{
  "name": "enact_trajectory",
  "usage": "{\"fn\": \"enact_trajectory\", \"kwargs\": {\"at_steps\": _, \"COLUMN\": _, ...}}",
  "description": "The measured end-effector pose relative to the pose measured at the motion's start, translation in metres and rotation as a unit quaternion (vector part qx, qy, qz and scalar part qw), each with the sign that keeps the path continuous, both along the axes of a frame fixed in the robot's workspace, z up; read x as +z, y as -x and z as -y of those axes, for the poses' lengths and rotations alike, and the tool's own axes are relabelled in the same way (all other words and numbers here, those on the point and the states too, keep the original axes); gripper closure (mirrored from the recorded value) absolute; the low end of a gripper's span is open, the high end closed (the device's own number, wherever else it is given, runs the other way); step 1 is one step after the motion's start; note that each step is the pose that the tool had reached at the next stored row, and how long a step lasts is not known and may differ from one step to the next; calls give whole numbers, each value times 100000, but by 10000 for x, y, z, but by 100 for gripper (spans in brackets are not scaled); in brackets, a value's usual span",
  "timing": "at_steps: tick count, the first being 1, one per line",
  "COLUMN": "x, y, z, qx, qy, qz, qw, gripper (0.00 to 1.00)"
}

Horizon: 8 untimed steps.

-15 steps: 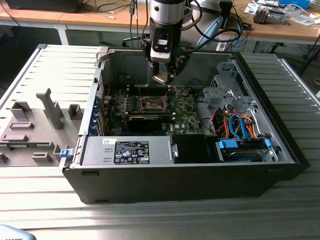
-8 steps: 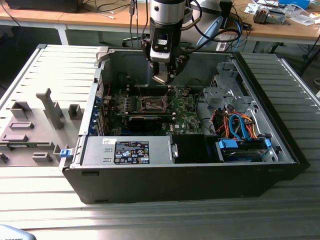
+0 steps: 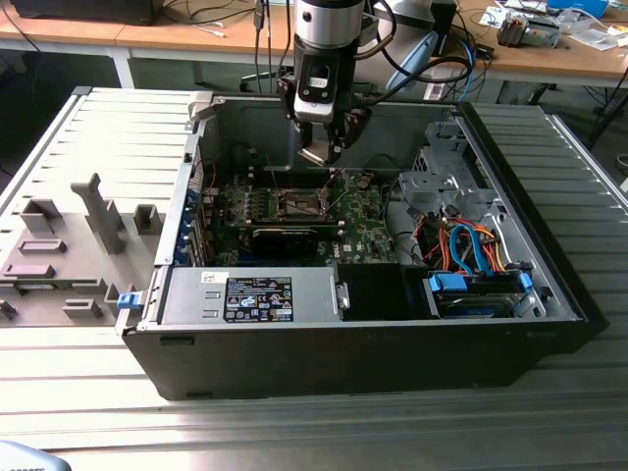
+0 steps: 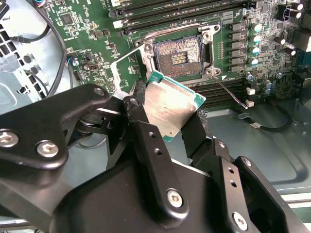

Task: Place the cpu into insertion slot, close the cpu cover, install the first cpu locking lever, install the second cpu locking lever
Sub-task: 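Place the cpu into insertion slot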

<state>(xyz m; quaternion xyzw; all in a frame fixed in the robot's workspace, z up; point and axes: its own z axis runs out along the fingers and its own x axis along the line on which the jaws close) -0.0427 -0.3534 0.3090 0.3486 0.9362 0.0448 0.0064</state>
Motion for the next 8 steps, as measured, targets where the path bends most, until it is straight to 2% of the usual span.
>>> {"fn": "enact_trajectory", "kwargs": {"at_steps": 8, "x": 0, "y": 0, "z": 0, "qx": -441, "qy": -1, "qz": 1, "qw": 99999, "gripper": 46}}
